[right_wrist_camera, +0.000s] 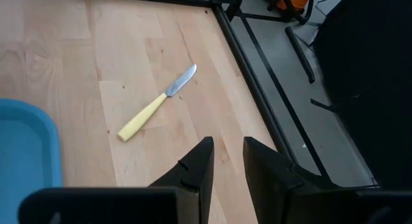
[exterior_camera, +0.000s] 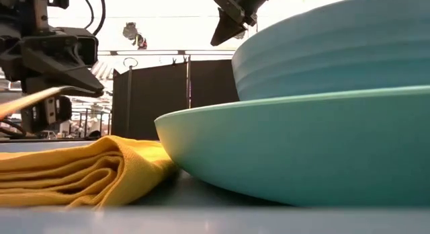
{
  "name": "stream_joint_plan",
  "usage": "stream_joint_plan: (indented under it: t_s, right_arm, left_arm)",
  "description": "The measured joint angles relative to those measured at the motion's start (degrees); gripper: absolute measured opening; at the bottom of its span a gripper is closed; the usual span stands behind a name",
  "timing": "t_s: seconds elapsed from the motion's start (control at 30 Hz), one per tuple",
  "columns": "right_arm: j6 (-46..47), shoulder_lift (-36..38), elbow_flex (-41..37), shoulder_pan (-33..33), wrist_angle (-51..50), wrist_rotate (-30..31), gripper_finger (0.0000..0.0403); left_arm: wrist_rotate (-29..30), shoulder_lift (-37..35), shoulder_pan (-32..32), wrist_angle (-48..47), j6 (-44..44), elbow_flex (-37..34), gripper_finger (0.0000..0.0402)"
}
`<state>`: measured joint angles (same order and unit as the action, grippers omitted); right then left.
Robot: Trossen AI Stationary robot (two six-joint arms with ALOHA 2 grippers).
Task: Set up tray
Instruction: Put the orange fork on top of the yellow table napkin
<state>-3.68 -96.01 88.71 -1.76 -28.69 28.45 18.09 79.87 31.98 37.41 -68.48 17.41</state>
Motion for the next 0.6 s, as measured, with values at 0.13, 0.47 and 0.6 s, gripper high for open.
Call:
stream_joint_plan:
  t_s: [0.13, 0.47, 0.6]
  right_arm:
    - [0.0, 0.0, 0.0, 0.0, 0.2, 0.0, 0.0075]
    - [0.0, 0.0, 0.0, 0.0, 0.1, -0.1, 0.0075]
    - [0.0, 0.0, 0.0, 0.0, 0.1, -0.1, 0.0075]
  left_arm:
    - [0.0, 2.9, -0.5, 5.9, 0.9, 0.0, 0.0004]
    - [-1.3, 6.5, -0.5, 6.3, -0.1, 0.0, 0.0004]
    - [-1.2, 7.6, -0.5, 6.4, -0.8, 0.0, 0.0004]
